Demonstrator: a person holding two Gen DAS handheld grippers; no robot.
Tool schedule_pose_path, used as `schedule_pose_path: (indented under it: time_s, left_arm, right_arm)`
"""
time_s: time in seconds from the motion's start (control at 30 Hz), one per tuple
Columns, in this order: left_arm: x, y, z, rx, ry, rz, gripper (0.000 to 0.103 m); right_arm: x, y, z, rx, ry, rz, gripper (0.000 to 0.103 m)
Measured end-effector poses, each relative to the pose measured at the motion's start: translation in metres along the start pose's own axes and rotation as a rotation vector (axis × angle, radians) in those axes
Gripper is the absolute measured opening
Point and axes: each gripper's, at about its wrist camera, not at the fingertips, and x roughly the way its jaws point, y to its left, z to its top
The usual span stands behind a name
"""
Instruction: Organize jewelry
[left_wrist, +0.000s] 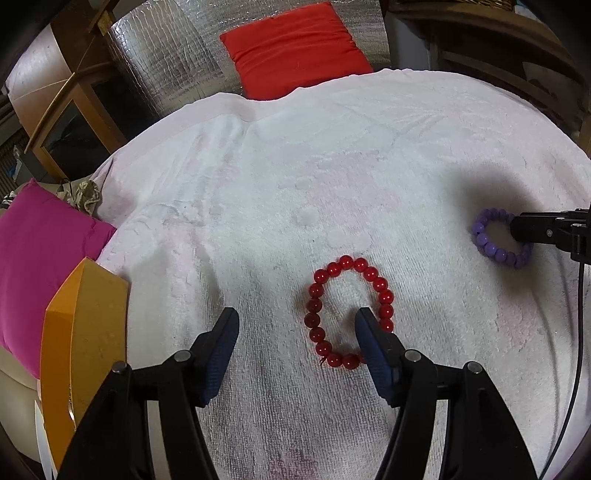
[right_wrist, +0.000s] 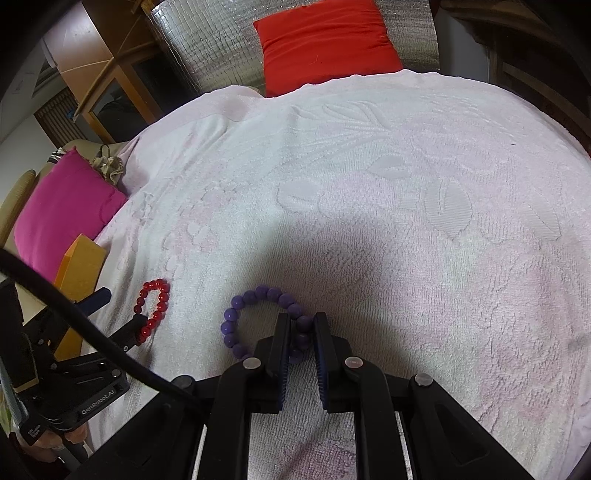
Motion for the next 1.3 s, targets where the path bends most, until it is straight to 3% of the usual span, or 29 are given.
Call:
schedule_pose_path:
  time_s: [0.2,0.5,0.93,1.1,1.3]
  left_arm:
    - [0.009,0.008,-0.002,-0.037,0.012,0.001,0.081]
    - [0.028,0.045,-0.017,-0.319,0.082,-0.132,0.099]
    - [0.031,0.043,-0.012,-0.35,0.151,-0.086,0.103]
    - [0.015,0.033,0.001,-0.233,0.085,-0.04,0.102]
    - [-0.003,0.024,0.007,-0.206,0.01,-0.135,0.102]
  right_arm:
    - [0.0,0.0,0.0,-0.001,0.0,-0.001,0.016]
    - [-0.001,0.0,0.0,0.003,0.002,0.005,0.016]
    - [-0.002,-0.003,-0.001,-0.002,0.002,0.022,0.016]
    - [-0.002,-0.004,0.0,-0.005,0.004,0.027,0.016]
    - [-0.002,-0.004,0.0,-0.006,0.008,0.034,0.016]
